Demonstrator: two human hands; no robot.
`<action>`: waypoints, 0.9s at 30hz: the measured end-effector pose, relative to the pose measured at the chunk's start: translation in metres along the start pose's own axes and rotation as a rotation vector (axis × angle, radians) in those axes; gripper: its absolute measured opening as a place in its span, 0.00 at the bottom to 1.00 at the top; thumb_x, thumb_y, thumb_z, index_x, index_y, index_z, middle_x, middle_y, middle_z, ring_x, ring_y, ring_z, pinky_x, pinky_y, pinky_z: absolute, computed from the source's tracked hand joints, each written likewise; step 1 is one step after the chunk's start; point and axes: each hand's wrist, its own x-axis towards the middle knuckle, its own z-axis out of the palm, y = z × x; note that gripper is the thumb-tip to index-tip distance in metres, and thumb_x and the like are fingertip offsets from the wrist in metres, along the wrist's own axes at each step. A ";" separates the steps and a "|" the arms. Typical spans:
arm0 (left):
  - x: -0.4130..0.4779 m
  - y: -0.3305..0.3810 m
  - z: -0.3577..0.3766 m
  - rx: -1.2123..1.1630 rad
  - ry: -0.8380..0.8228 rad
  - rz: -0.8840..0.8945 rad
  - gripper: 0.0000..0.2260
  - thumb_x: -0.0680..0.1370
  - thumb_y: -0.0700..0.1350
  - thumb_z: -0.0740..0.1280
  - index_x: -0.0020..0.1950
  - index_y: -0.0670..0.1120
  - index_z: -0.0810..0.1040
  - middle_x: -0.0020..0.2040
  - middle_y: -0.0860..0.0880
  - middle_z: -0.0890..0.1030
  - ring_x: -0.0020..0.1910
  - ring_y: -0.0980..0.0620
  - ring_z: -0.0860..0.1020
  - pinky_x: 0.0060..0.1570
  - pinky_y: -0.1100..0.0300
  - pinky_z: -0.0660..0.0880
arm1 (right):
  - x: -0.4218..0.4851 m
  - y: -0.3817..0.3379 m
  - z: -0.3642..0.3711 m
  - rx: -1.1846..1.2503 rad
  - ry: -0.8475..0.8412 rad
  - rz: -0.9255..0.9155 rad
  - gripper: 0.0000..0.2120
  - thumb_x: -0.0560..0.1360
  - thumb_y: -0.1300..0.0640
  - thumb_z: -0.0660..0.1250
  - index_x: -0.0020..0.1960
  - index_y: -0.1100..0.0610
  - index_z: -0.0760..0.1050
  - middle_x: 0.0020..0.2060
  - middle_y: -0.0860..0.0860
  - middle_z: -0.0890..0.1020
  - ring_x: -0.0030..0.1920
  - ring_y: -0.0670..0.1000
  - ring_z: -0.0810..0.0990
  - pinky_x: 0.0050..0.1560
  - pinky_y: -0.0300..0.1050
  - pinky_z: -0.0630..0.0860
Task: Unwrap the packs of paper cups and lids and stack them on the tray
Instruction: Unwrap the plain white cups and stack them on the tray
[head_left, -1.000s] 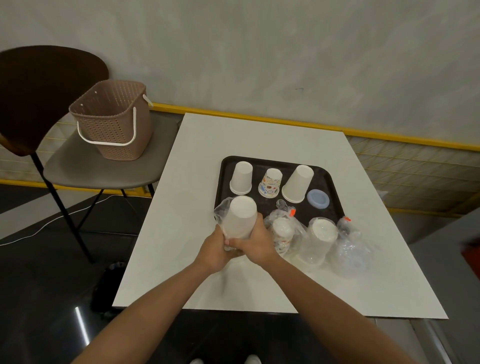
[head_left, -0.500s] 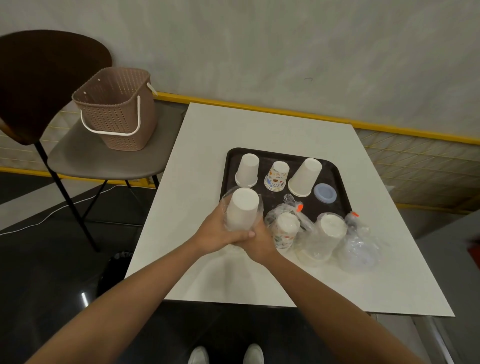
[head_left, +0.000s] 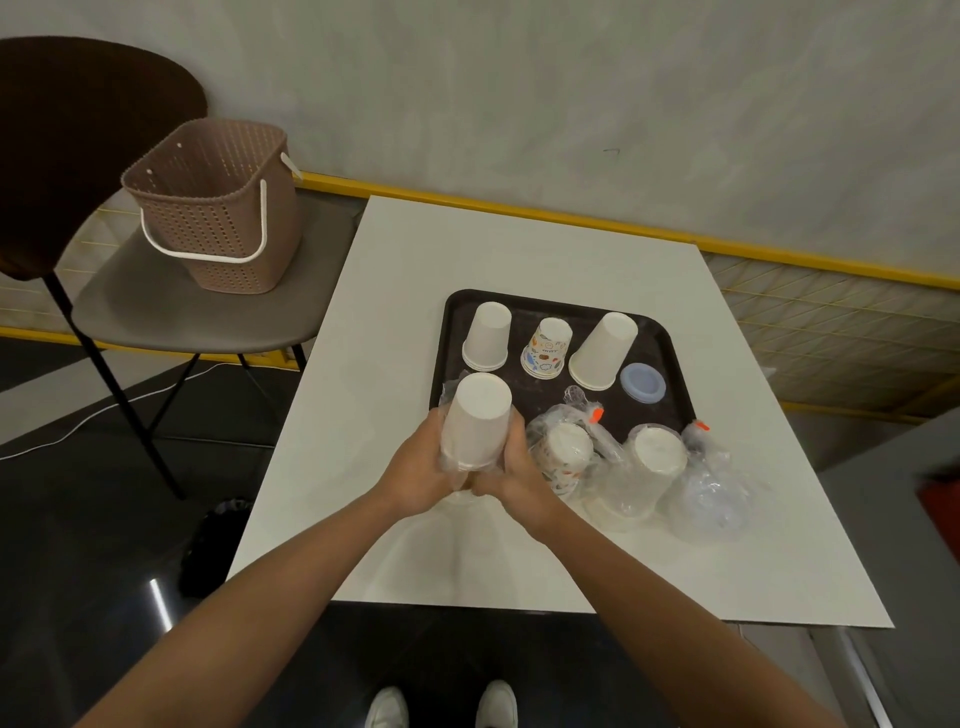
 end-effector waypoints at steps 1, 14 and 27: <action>0.000 0.001 0.000 0.004 -0.012 0.000 0.35 0.64 0.54 0.72 0.66 0.62 0.57 0.64 0.55 0.71 0.62 0.56 0.72 0.60 0.58 0.70 | -0.001 -0.001 0.001 0.014 0.013 -0.005 0.49 0.58 0.59 0.72 0.72 0.47 0.51 0.65 0.43 0.65 0.66 0.44 0.66 0.61 0.43 0.74; 0.000 -0.019 0.011 -0.284 -0.068 -0.183 0.33 0.64 0.43 0.74 0.67 0.45 0.67 0.57 0.45 0.76 0.54 0.45 0.78 0.40 0.58 0.80 | 0.011 0.005 0.009 0.011 0.120 0.064 0.37 0.64 0.67 0.78 0.63 0.50 0.59 0.52 0.40 0.72 0.54 0.42 0.73 0.38 0.25 0.73; 0.005 -0.039 0.008 0.009 -0.071 -0.225 0.26 0.66 0.37 0.77 0.59 0.51 0.70 0.52 0.55 0.78 0.48 0.55 0.77 0.36 0.70 0.77 | 0.018 0.025 0.012 -0.019 0.124 0.119 0.41 0.60 0.63 0.80 0.63 0.51 0.59 0.54 0.41 0.72 0.57 0.43 0.73 0.56 0.41 0.72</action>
